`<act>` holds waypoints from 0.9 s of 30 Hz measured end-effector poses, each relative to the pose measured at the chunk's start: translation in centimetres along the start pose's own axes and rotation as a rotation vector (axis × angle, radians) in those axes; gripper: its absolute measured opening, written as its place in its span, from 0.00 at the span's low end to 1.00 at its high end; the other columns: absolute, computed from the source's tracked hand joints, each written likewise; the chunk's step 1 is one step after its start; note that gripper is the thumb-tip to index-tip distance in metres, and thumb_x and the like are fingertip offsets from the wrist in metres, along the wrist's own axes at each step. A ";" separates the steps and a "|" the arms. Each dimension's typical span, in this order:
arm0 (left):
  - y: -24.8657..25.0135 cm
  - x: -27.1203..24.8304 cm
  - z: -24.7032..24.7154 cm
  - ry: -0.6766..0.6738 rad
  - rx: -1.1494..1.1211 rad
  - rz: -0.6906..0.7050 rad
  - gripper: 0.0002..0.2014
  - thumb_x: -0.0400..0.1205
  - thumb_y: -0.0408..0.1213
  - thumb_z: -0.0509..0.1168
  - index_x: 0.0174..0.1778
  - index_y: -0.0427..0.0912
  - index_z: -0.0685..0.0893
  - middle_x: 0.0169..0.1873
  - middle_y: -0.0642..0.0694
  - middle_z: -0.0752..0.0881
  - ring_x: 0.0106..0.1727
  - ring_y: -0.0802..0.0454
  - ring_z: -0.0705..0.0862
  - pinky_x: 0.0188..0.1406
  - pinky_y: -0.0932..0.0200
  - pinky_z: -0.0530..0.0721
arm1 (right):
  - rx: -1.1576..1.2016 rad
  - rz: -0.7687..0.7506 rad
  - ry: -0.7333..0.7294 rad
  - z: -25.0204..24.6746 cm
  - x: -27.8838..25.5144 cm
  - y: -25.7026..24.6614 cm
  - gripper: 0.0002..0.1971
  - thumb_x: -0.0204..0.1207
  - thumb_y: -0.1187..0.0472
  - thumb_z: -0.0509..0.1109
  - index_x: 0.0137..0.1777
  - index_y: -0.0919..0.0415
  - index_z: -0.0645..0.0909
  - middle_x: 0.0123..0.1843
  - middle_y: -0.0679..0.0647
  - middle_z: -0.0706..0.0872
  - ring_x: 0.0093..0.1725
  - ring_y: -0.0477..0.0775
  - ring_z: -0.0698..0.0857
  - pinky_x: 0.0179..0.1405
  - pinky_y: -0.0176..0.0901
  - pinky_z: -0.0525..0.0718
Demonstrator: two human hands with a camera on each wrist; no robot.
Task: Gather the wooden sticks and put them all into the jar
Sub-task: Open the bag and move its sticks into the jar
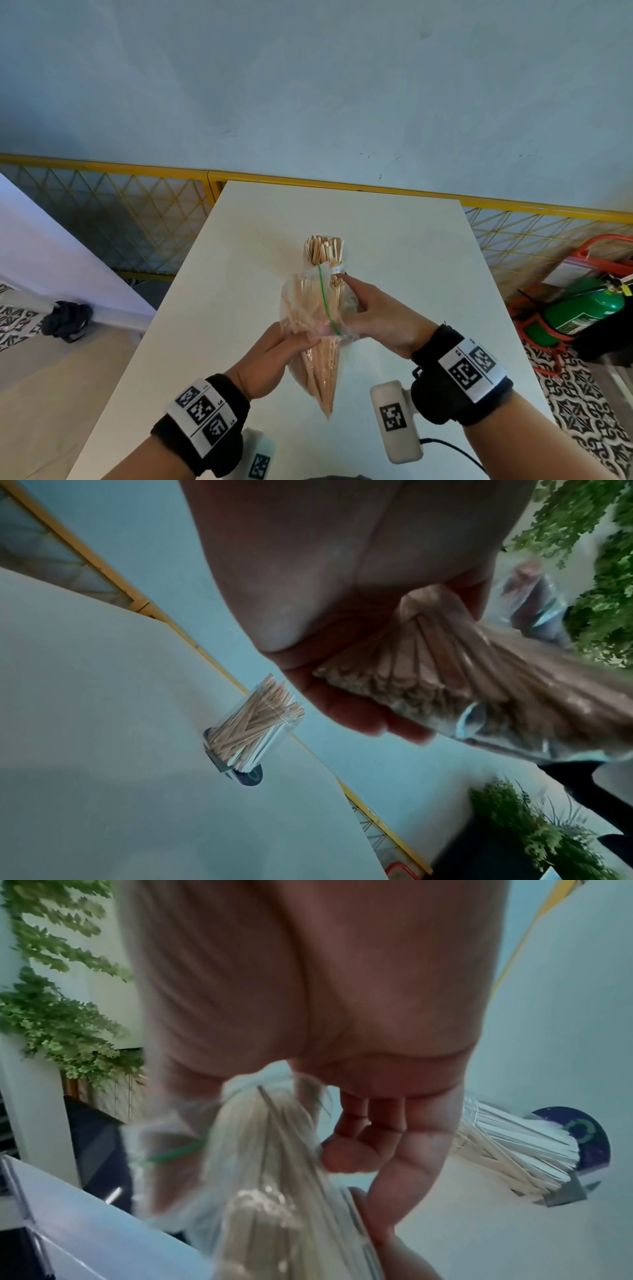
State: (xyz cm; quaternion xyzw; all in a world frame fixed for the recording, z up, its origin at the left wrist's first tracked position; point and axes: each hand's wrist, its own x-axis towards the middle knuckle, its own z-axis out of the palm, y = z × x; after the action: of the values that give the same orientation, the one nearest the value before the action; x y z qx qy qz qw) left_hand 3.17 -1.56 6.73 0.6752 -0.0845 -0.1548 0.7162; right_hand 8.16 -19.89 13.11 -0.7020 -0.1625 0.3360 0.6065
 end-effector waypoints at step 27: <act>0.2 0.0 -0.5 0.206 -0.033 0.058 0.15 0.85 0.42 0.56 0.64 0.46 0.82 0.54 0.50 0.91 0.56 0.54 0.89 0.50 0.61 0.86 | -0.056 -0.316 0.588 1.2 1.6 0.3 0.16 0.65 0.64 0.82 0.46 0.48 0.81 0.50 0.43 0.86 0.37 0.48 0.85 0.39 0.39 0.88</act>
State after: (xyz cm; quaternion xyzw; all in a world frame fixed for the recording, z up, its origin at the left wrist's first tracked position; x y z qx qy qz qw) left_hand 3.33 -1.09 6.85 0.6730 -0.0273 -0.0654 0.7363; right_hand 8.44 -18.08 12.30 -0.7515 -0.0966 0.0161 0.6525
